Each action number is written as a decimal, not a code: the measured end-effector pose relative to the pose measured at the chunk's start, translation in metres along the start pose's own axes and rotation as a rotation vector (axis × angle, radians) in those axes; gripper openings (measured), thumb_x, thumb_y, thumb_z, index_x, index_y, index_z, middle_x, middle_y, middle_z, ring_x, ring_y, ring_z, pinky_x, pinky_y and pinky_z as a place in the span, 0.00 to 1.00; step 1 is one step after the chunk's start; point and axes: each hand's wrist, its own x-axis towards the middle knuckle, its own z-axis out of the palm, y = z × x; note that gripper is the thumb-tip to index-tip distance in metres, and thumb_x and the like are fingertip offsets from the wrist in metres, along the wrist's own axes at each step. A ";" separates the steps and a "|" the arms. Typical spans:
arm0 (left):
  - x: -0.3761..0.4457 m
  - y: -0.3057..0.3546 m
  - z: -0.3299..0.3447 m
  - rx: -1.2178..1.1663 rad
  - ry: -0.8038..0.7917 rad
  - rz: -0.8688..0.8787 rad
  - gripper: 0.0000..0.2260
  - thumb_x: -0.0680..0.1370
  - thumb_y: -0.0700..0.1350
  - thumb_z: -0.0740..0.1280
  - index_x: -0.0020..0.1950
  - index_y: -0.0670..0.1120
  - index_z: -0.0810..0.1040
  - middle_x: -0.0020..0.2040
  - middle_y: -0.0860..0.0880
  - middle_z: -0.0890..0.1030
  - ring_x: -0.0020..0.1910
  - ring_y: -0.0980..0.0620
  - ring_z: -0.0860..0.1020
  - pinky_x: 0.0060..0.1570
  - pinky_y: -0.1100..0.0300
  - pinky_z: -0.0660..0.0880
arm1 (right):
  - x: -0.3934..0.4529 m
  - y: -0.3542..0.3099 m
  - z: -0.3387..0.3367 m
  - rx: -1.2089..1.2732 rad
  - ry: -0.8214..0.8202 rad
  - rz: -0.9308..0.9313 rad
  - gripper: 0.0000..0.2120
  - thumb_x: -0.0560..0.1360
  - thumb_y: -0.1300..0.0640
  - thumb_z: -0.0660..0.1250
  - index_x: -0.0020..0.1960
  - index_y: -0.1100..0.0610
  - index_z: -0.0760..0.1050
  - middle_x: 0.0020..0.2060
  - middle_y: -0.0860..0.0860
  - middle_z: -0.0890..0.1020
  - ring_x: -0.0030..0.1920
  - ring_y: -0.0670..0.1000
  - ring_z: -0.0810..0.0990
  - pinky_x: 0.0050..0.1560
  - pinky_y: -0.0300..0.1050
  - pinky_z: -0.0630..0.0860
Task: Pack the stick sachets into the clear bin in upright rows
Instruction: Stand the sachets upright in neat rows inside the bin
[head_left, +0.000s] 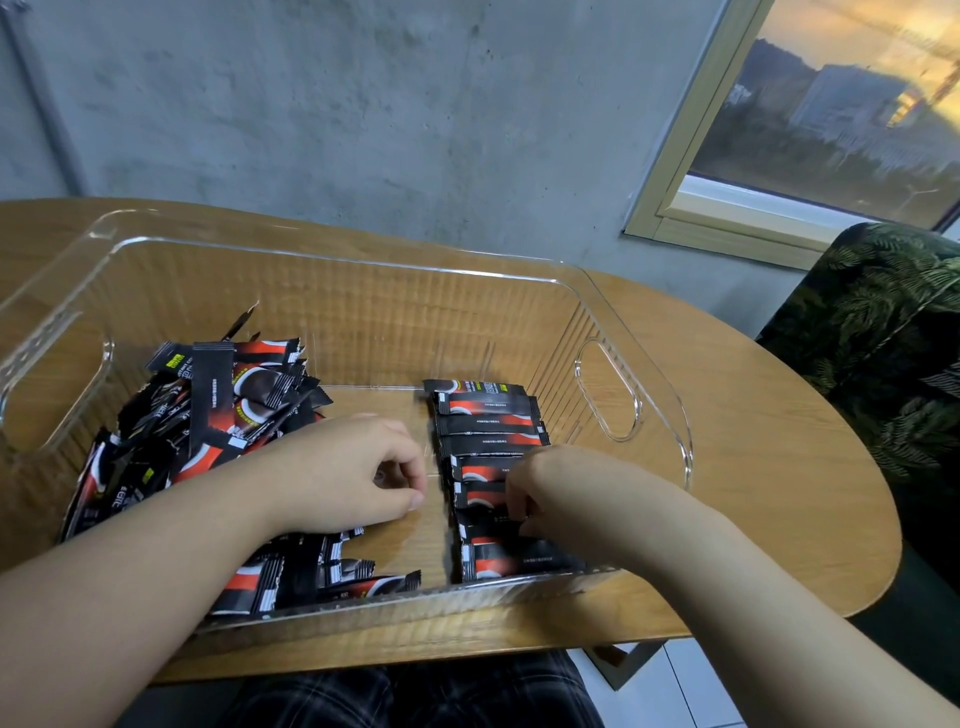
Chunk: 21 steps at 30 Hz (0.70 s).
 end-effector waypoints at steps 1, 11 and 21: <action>0.000 0.000 0.000 -0.001 0.001 -0.002 0.02 0.76 0.52 0.68 0.44 0.57 0.80 0.48 0.62 0.76 0.50 0.67 0.70 0.54 0.66 0.68 | 0.001 -0.001 0.001 -0.016 0.005 0.005 0.07 0.75 0.61 0.65 0.53 0.55 0.77 0.47 0.52 0.79 0.47 0.54 0.77 0.46 0.46 0.74; 0.000 0.000 0.000 0.003 0.000 0.002 0.02 0.76 0.52 0.68 0.43 0.57 0.79 0.48 0.61 0.76 0.50 0.67 0.71 0.53 0.67 0.68 | -0.001 -0.002 0.001 -0.018 -0.013 0.023 0.05 0.75 0.62 0.66 0.45 0.54 0.73 0.44 0.51 0.79 0.45 0.53 0.78 0.37 0.40 0.69; 0.000 -0.001 0.001 0.002 0.002 -0.001 0.02 0.76 0.52 0.68 0.43 0.58 0.79 0.48 0.61 0.76 0.51 0.66 0.71 0.56 0.64 0.68 | 0.006 -0.001 -0.002 -0.034 0.032 0.052 0.06 0.76 0.59 0.66 0.52 0.58 0.77 0.48 0.53 0.80 0.48 0.55 0.78 0.42 0.44 0.70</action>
